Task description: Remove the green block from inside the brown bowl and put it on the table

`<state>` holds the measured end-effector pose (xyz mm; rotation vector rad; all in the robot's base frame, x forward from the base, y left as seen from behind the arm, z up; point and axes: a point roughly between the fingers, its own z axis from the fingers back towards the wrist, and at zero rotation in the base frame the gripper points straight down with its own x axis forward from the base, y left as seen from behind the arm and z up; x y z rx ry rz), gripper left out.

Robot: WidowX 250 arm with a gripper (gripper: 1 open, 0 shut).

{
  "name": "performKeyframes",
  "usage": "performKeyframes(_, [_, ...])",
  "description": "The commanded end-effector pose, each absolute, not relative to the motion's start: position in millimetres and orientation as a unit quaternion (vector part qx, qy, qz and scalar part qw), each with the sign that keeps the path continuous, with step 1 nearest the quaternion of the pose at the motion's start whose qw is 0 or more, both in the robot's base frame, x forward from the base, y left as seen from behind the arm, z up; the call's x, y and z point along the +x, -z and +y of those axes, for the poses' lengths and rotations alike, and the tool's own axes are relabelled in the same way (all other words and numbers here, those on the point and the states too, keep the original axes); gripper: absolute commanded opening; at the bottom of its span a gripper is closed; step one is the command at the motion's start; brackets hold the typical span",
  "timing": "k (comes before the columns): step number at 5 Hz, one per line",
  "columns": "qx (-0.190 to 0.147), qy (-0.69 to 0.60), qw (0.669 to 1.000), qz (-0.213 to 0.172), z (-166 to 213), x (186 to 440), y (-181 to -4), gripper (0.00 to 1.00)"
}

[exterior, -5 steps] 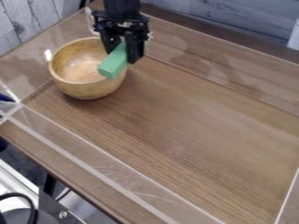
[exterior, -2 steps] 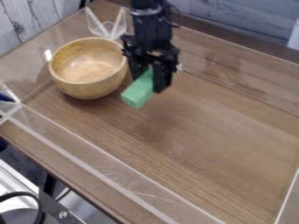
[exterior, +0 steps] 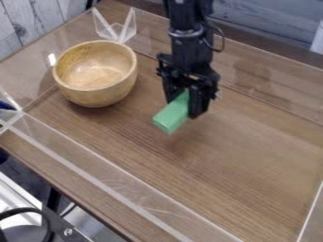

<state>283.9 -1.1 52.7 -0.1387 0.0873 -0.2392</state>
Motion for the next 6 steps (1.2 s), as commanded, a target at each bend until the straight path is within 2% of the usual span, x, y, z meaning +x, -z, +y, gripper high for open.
performKeyframes(1, [-0.066,0.126,0.989,0.031,-4.9,295.6,-50.0,0.0])
performKeyframes(2, [-0.065,0.124,0.99,0.034,-3.8,299.8,-42.7,0.0])
performKeyframes(6, [-0.066,0.118,0.99,0.037,0.7,300.7,-39.9,0.0])
